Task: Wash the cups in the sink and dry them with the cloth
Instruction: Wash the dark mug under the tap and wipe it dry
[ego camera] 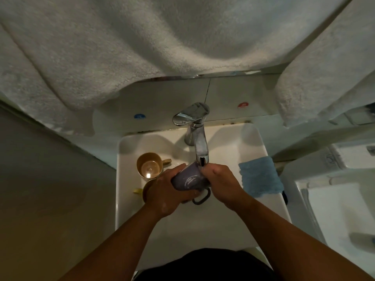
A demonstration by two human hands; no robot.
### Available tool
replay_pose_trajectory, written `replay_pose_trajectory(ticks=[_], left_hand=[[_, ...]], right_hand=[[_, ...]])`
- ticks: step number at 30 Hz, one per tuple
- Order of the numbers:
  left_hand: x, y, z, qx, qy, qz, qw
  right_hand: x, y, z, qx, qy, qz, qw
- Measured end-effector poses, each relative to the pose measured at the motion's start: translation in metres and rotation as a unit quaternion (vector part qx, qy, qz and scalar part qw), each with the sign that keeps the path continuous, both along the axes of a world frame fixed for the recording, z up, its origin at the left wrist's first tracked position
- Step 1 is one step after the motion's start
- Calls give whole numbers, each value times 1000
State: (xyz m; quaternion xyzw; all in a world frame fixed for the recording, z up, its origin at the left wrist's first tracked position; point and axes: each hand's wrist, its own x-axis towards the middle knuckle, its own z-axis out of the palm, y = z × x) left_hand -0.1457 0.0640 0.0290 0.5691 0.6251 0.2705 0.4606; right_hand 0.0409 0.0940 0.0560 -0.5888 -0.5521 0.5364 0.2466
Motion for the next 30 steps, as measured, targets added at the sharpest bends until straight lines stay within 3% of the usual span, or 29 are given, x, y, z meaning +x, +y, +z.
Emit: replay_pose_trajectory(ticks=[3,7,11,17,21,24,28,30], left_hand=[[-11,-1,-4,-28,-22,23,999],[-14,5,3,-17,-7,10,1000],[-20,11,5,-7,-11,13,1000],[-14,13,4,-14,-11,-6,1000],[-13,14,2,-20,-18,-17,999],[-6,12,3,-20,-5,-35,999],[-1,13,3,-21,-3,-38,999],[4,13,5,-27,-5,-59,998]], right_hand=[[7,1,6,-56,72,56,994],[7,7,-4,-69,36,11,997],[5,1,3,-104,120,17,987],[4,5,-7,-72,66,-44,994],[12,0,-6,-87,98,0,991],[11,1,-6,-77,58,-60,993],[16,-5,-2,-100,132,-34,986],[19,-6,-3,-97,126,-62,985]])
